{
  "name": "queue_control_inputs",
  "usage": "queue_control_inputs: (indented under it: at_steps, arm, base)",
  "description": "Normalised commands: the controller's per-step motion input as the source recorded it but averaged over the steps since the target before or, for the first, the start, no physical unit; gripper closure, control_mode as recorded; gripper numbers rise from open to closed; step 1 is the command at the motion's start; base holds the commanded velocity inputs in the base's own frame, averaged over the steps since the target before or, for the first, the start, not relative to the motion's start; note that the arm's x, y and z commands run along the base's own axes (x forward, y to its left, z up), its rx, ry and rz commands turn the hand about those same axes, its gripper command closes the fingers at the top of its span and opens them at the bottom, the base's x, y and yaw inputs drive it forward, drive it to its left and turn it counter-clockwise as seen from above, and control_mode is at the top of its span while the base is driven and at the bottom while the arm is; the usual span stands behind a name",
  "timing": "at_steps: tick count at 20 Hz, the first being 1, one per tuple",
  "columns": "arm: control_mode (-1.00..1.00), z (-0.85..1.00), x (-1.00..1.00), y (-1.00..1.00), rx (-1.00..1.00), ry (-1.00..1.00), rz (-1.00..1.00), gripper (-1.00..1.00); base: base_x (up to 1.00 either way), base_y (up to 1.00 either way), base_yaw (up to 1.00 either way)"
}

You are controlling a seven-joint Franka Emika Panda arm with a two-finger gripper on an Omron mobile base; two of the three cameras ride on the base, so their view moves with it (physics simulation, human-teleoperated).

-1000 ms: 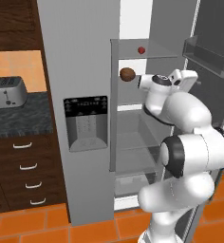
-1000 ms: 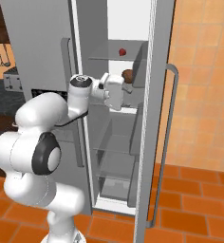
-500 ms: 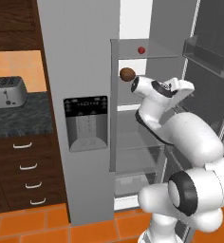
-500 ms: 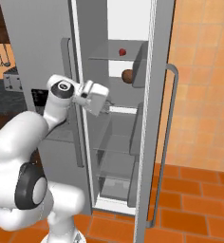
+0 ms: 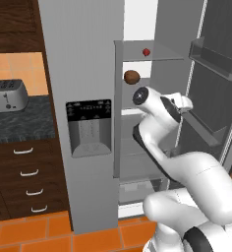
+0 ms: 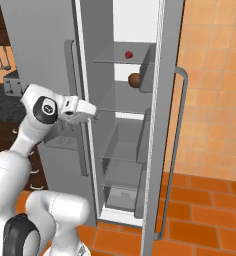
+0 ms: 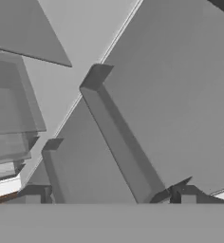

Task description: Take the strawberry from the fridge and place it on top of the pancake, located on the dining counter.

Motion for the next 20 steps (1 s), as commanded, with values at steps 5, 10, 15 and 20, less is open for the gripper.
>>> queue_control_inputs:
  at_steps: [5, 10, 15, 20]
  arm:
    - [-1.00, -0.04, -0.39, 0.69, 0.21, -0.08, 0.31, -1.00]
    - [-1.00, 0.06, -0.51, 0.23, 0.18, -0.01, 0.40, -1.00]
    - [-1.00, 0.40, -0.56, -0.02, 0.11, 0.00, 0.27, -1.00]
    - [-1.00, 0.55, -0.73, 0.00, 0.02, 0.00, 0.00, -1.00]
  base:
    - [0.00, 0.00, 0.00]
    - [0.00, 0.00, 0.00]
    - [0.00, 0.00, 0.00]
    - [0.00, 0.00, 0.00]
